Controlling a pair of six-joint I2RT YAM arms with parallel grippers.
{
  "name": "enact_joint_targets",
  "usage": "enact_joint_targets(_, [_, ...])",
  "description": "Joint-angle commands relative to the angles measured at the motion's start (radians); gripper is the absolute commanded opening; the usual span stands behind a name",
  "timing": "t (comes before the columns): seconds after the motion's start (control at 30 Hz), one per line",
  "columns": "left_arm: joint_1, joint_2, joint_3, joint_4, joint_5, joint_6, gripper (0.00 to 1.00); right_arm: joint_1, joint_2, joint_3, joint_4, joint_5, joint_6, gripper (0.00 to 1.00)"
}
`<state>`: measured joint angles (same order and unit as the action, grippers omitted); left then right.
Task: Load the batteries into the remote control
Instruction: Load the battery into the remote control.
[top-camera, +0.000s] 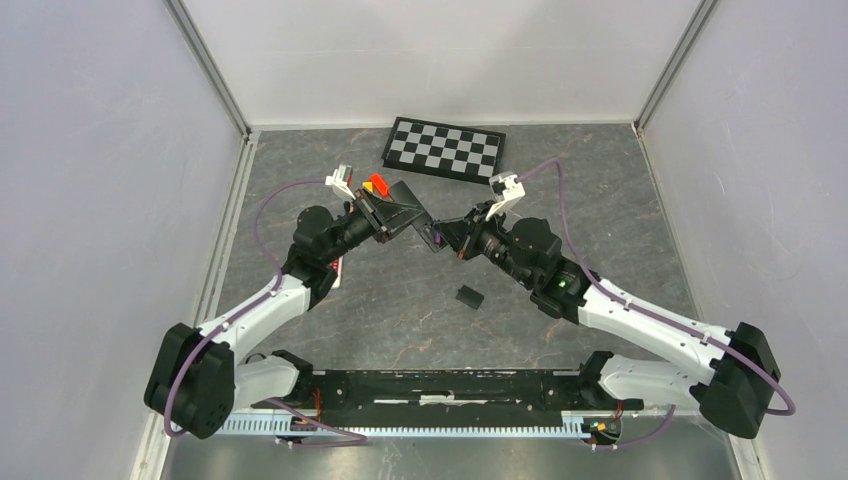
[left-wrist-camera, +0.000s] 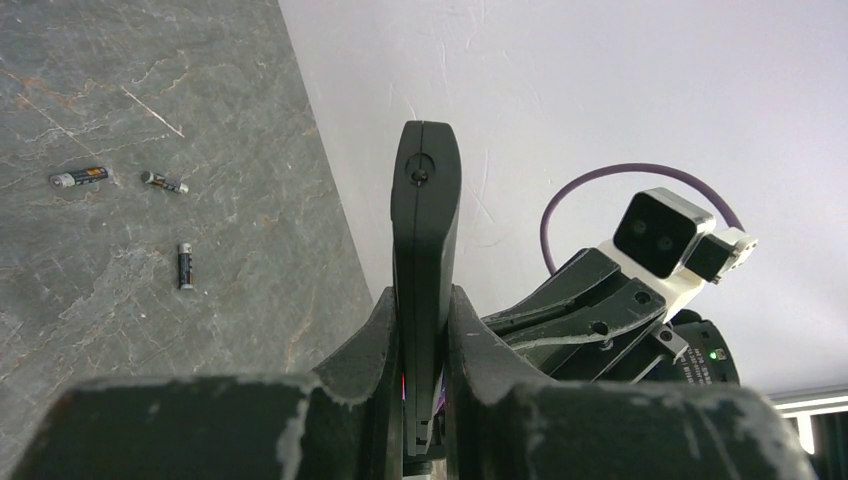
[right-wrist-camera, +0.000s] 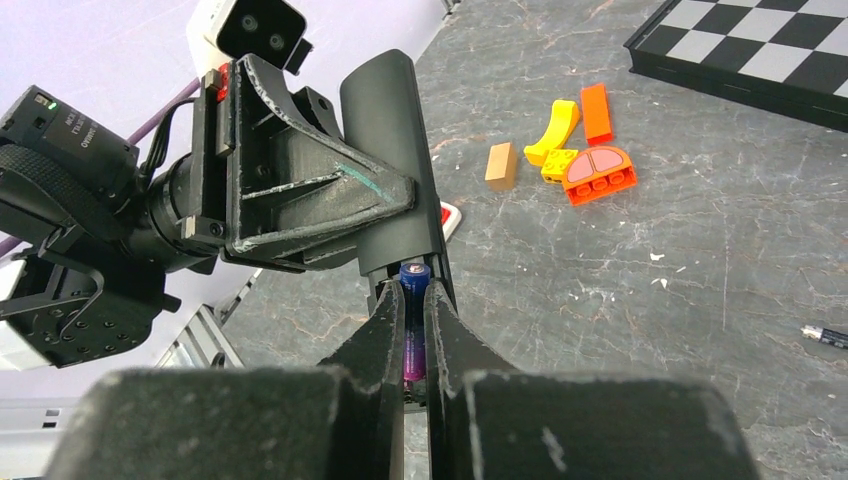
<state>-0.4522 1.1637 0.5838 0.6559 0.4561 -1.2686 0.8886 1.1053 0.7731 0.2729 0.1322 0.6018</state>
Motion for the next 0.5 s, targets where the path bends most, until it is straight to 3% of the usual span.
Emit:
enact_joint_targets(0.0, [-0.003, -0.026, 0.035, 0.013, 0.028, 0.063, 0.02, 0.004, 0.001, 0.066, -0.046, 0.029, 0.001, 0.00])
enact_joint_targets(0.47, [-0.004, -0.025, 0.041, 0.055, 0.023, -0.035, 0.02, 0.022, 0.030, 0.022, -0.020, -0.004, 0.004, 0.00])
